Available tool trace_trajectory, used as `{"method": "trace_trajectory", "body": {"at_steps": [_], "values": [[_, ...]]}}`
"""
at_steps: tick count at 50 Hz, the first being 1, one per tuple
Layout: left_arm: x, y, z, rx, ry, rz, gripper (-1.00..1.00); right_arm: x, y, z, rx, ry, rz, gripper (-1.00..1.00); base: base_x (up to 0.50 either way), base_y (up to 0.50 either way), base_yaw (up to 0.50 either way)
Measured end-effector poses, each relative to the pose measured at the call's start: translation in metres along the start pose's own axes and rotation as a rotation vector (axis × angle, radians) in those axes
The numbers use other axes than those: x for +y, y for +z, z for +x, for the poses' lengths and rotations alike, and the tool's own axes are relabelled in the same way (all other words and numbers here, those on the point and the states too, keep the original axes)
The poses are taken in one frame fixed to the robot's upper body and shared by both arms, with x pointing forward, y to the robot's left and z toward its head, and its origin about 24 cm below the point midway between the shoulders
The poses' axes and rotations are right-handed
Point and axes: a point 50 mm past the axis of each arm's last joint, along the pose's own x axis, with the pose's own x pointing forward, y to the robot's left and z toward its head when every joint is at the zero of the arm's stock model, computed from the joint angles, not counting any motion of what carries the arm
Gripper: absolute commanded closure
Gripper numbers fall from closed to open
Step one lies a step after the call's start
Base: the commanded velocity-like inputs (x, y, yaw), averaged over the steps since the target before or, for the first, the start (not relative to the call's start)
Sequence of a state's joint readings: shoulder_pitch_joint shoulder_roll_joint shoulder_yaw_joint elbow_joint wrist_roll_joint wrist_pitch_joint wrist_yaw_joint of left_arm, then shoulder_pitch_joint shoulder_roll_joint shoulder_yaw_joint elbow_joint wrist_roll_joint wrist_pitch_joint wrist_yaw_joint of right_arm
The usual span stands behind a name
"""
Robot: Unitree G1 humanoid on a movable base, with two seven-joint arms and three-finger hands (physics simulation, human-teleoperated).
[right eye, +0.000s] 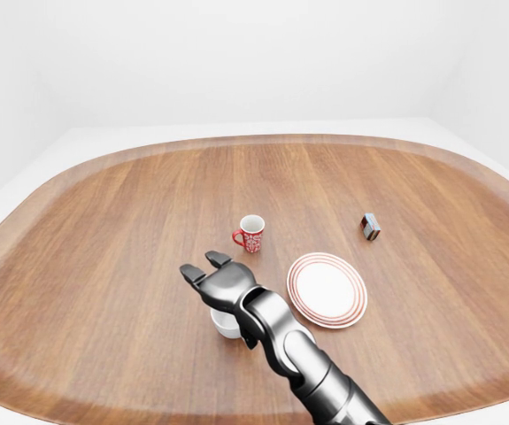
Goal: Put the white mug on the plate.
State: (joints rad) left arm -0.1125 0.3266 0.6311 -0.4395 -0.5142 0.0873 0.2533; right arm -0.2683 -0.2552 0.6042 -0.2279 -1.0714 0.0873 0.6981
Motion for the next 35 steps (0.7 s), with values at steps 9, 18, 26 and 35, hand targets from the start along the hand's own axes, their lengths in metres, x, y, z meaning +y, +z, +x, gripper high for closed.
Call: {"method": "trace_trajectory", "body": {"at_steps": [9,18,26,35], "values": [[0.000,-0.002,0.000,0.006,-0.001,0.002,-1.00,0.008,-0.012,0.006,0.077,0.018,0.061,-1.00,0.00,0.00,0.00],[-0.001,-0.002,0.000,0.009,-0.002,0.002,-1.00,0.016,-0.022,0.010,0.149,0.034,0.114,-1.00,0.00,0.00,0.00],[-0.001,-0.003,0.000,0.012,-0.003,0.003,-1.00,0.020,-0.028,0.012,0.195,0.044,0.146,-1.00,0.00,0.00,0.00],[-0.001,-0.005,0.000,0.016,-0.003,0.003,-1.00,0.023,-0.031,0.018,0.232,0.055,0.175,-1.00,0.00,0.00,0.00]]}}
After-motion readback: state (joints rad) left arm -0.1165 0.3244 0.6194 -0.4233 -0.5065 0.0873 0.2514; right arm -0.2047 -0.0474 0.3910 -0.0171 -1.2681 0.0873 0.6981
